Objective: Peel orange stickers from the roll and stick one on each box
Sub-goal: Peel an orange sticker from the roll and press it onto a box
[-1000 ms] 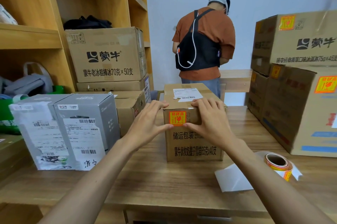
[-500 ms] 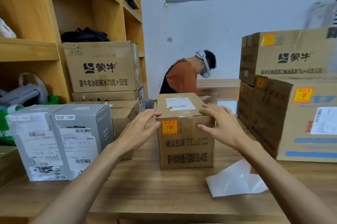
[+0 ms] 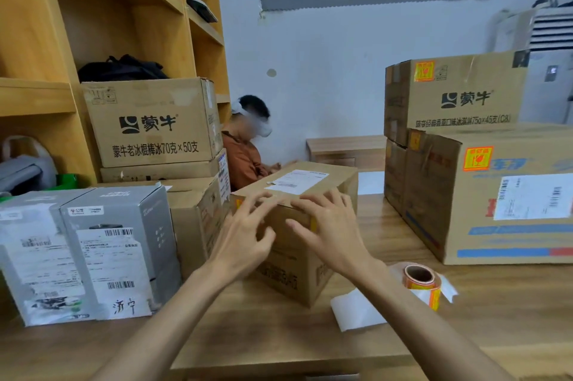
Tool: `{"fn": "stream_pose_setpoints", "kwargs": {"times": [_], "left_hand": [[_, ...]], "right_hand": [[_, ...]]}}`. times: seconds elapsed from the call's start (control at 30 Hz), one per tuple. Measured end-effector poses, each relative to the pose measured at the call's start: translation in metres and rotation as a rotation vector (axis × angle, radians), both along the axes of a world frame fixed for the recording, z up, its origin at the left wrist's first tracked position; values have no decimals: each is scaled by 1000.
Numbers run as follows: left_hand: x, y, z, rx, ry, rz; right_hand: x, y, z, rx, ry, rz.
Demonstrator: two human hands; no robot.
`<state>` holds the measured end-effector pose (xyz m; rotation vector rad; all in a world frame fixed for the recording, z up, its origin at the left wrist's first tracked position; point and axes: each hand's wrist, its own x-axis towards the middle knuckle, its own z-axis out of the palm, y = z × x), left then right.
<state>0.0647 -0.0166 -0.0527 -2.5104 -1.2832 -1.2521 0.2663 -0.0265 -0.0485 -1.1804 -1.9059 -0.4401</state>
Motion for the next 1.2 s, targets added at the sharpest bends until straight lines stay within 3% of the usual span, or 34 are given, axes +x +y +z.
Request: {"fn": "stream_pose_setpoints", "kwargs": {"times": [0.13, 0.33, 0.5, 0.8, 1.0, 1.2], "left_hand": [[1, -7, -8, -44, 1, 33], [-10, 7, -6, -18, -43, 145], [-32, 34, -5, -103, -89, 60], [-19, 83, 1, -248, -126, -31], [17, 118, 7, -238, -73, 0], [49, 157, 15, -212, 38, 84]], "right_hand": [[17, 1, 8, -181, 193, 238], [66, 14, 11, -264, 302, 54], [95, 30, 3, -285, 175, -122], [114, 63, -6, -182, -129, -234], [145, 90, 4, -135, -209, -342], [180, 123, 3, -217, -218, -392]]}}
